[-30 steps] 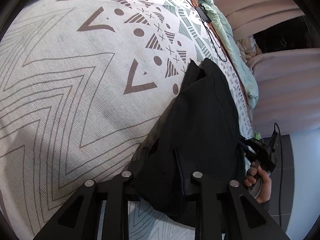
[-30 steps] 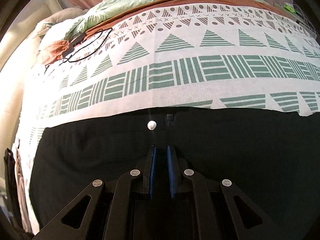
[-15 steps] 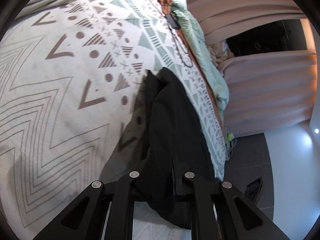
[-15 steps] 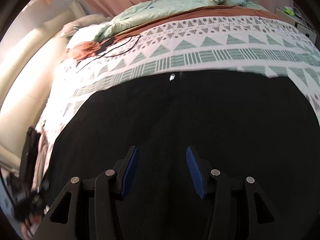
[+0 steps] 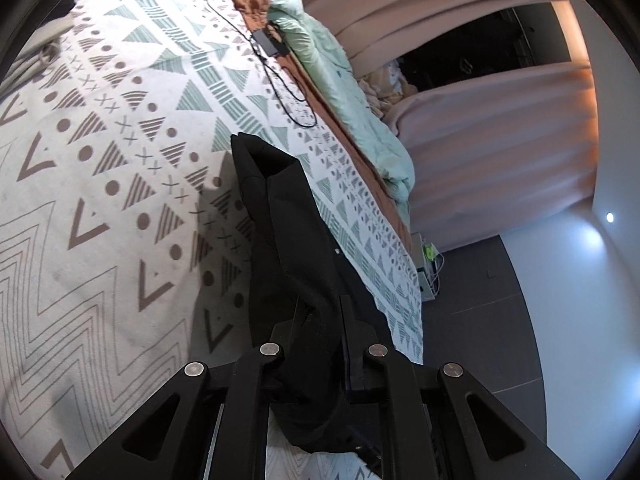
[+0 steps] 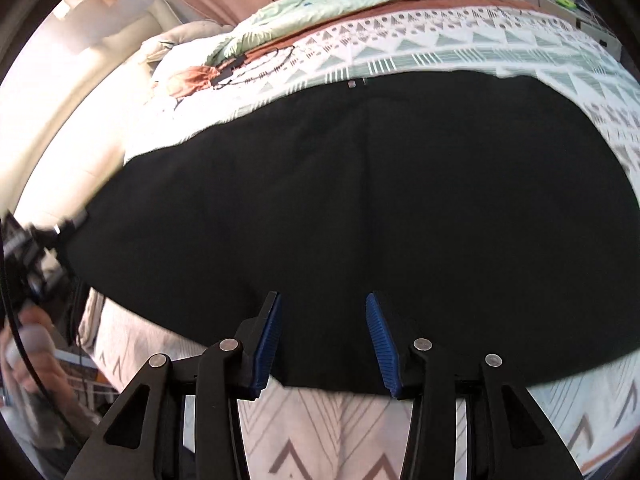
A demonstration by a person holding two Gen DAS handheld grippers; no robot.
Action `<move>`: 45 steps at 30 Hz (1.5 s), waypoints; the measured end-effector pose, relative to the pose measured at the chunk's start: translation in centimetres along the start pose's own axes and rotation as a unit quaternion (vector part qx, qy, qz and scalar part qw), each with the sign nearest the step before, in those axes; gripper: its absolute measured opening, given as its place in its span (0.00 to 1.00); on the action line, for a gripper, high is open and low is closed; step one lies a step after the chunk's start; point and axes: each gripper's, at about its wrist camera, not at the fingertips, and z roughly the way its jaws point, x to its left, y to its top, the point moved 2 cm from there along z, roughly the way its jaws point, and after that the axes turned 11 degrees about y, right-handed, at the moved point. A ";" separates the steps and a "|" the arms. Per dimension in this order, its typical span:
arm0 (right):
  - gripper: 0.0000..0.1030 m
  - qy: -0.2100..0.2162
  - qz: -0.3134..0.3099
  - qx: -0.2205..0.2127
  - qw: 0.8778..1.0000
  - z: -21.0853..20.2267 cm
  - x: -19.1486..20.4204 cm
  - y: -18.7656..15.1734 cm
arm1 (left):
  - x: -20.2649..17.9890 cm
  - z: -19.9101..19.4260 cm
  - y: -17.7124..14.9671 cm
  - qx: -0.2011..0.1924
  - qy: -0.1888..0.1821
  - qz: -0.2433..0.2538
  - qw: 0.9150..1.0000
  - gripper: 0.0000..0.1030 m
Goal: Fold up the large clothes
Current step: 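Lift the gripped jacket edge with both tools and fold it over, then open both tools and release the folded jacket onto the bed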
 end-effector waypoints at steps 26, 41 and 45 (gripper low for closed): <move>0.26 0.083 0.077 -0.014 0.993 -0.4 -5.3 -3.2 | -14.3 2.0 -4.2 0.025 -0.040 0.122 0.991 0.11; 0.26 0.079 0.130 -0.145 0.978 -14.8 -12.9 -4.8 | -22.2 9.4 -9.6 0.093 -0.044 0.181 0.978 0.11; 0.26 0.059 0.162 -0.163 0.971 -17.3 -16.3 -6.7 | -23.0 12.9 -12.3 0.125 -0.033 0.195 0.972 0.11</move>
